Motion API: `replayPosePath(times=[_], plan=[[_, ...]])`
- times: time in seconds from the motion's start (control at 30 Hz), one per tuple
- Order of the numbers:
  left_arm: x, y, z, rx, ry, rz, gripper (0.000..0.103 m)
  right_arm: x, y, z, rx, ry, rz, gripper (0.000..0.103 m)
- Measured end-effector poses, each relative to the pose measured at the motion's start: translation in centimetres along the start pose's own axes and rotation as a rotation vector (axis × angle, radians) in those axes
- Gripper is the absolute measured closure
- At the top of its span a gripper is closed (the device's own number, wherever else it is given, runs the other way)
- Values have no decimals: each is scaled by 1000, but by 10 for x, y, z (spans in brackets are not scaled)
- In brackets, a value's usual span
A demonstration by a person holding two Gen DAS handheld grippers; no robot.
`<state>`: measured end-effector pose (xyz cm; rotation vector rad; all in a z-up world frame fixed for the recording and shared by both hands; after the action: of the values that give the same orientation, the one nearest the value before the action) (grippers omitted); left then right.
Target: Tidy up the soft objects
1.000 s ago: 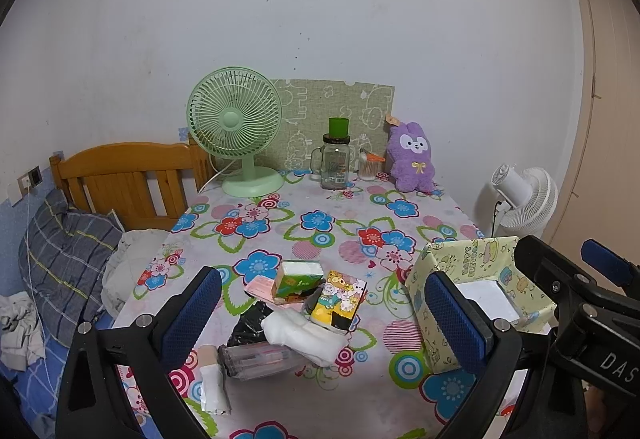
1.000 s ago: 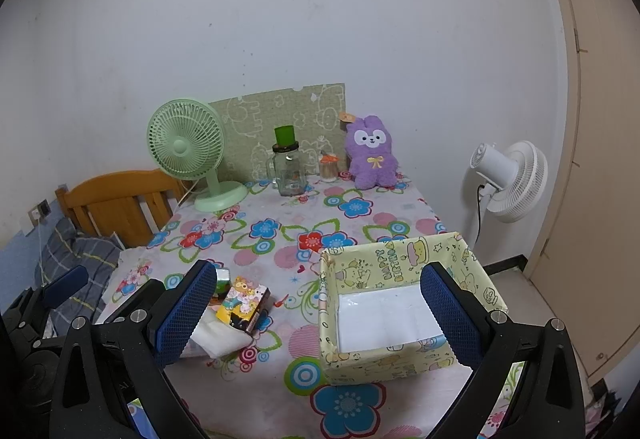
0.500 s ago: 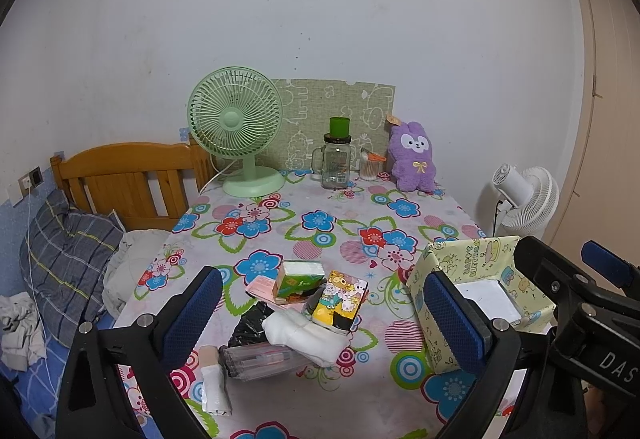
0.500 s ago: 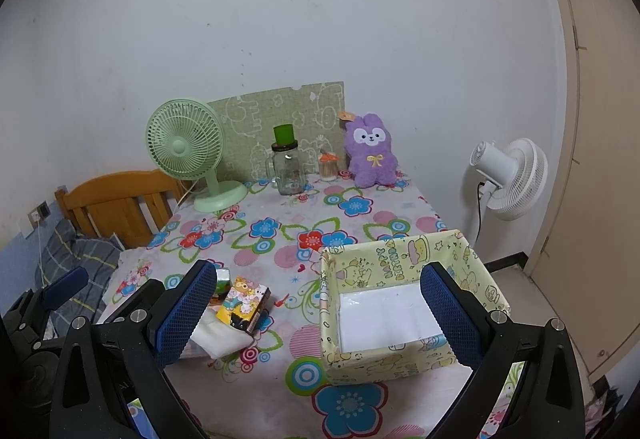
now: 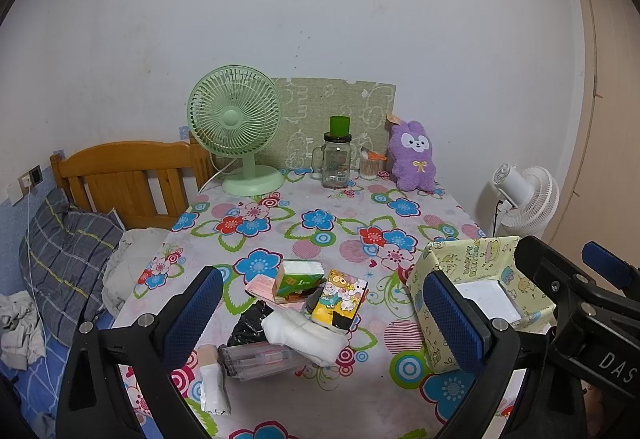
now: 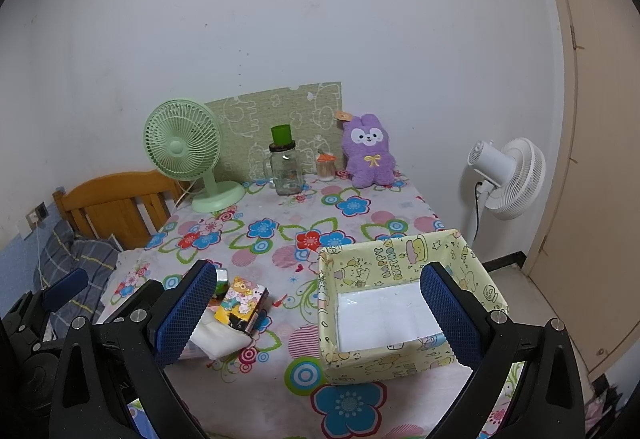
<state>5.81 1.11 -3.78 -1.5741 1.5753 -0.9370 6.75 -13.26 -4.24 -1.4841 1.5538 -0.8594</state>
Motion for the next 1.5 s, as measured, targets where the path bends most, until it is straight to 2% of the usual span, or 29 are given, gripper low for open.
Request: replayPosePath(times=[0.4, 0.6, 0.8, 1.5], plan=[[-4, 1, 6, -15, -4, 3, 9, -7, 2, 8, -16, -1, -7, 1], [-7, 6, 14, -30, 0, 6, 14, -15, 6, 17, -38, -13, -10, 4], [-12, 12, 26, -65, 6, 10, 20, -25, 12, 31, -63, -23, -13, 6], [-58, 50, 76, -212, -25, -42, 24, -76, 49, 92, -196, -98, -49, 9]])
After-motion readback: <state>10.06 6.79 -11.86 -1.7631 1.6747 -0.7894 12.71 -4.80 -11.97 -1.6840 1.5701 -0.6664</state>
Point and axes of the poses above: each gripper's, at about its wrist camera, not at the fingertips, and z roughly the way its jaws point, x to its right, y to its underside, the point moved 5 cm from there along z, roughly the way its jaws point, and after that the axes turned 2 degrees about z, right-handed, at the moved point
